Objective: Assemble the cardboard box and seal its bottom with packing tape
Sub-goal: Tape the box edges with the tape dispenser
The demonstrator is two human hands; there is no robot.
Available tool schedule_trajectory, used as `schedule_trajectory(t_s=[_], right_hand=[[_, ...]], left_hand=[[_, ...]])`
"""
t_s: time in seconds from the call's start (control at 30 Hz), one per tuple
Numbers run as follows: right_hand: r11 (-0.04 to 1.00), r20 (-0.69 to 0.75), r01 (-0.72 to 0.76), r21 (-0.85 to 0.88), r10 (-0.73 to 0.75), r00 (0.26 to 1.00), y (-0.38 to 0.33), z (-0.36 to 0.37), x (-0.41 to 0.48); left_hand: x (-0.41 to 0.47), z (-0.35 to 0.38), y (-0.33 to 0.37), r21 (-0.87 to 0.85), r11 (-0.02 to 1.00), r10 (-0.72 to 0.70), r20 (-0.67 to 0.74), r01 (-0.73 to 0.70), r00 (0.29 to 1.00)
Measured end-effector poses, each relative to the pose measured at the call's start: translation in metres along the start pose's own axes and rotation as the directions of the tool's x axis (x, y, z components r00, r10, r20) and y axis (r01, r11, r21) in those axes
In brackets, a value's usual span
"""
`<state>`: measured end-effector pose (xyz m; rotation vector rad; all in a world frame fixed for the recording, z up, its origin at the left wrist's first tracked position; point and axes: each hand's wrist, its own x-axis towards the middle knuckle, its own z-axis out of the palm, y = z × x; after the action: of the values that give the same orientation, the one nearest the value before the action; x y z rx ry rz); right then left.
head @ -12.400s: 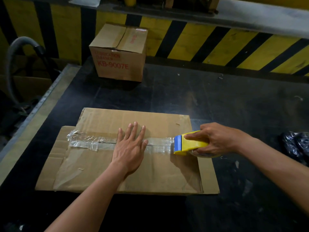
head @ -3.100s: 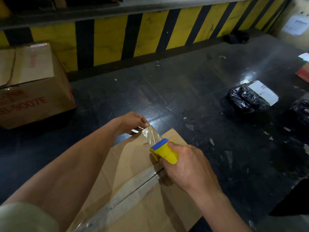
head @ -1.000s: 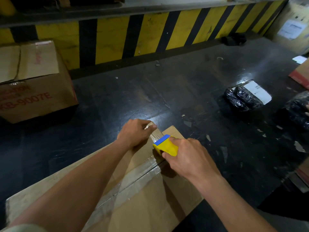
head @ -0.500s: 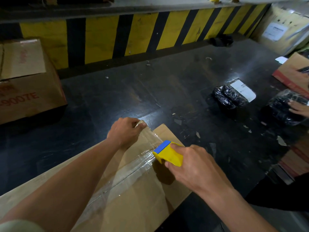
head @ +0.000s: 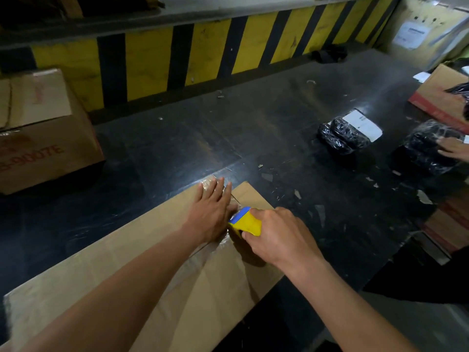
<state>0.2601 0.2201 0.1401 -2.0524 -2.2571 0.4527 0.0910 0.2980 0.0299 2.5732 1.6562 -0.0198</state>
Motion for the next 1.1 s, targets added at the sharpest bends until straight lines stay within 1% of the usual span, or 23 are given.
schedule_trajectory(t_s=[0.03,0.07,0.17,0.3,0.4,0.53,0.67,0.9,1.0,1.07,1.1], right_hand=[[1.0,0.004,-0.002,0.004,0.002,1.0,-0.001,0.0,0.0],[1.0,0.006,-0.002,0.009,0.002,1.0,0.0,-0.001,-0.001],[0.999,0.023,0.016,0.029,-0.017,1.0,0.003,-0.006,-0.008],[0.998,0.029,0.015,0.055,-0.017,0.999,0.009,-0.016,-0.024],[0.997,0.037,-0.025,0.07,0.022,0.999,0.016,-0.024,-0.036],[0.994,0.063,-0.058,0.093,0.053,0.997,0.026,-0.023,-0.054],[0.996,0.038,-0.037,0.082,0.034,0.999,0.027,-0.021,-0.061],[0.996,0.024,-0.045,0.074,0.044,0.999,0.036,-0.018,-0.069],[1.0,0.025,-0.027,0.015,0.026,0.999,0.037,-0.01,-0.068],[0.999,0.025,-0.035,0.013,0.034,0.999,0.039,-0.006,-0.067],[0.999,0.024,-0.041,0.022,0.041,0.999,0.04,-0.005,-0.067]], left_hand=[[-0.001,0.003,-0.003,0.008,1.0,-0.024,0.03,0.024,0.999],[0.0,0.005,-0.006,0.009,1.0,-0.025,0.018,0.025,1.0],[-0.001,0.004,-0.007,0.014,1.0,-0.023,0.066,0.022,0.998],[-0.001,0.008,-0.004,0.06,0.998,-0.037,0.074,0.032,0.997],[0.0,0.006,-0.003,-0.008,0.998,-0.062,0.071,0.063,0.996],[0.0,0.003,-0.002,-0.051,0.997,-0.055,0.071,0.059,0.996],[0.0,0.004,-0.002,-0.042,0.997,-0.059,0.075,0.062,0.995],[-0.001,0.001,0.001,-0.034,0.997,-0.061,0.077,0.063,0.995],[0.001,-0.002,0.004,-0.051,0.996,-0.072,0.118,0.078,0.99],[0.002,-0.005,0.01,-0.019,0.995,-0.095,0.133,0.099,0.987],[0.002,-0.007,0.014,0.002,0.995,-0.101,0.118,0.102,0.988]])
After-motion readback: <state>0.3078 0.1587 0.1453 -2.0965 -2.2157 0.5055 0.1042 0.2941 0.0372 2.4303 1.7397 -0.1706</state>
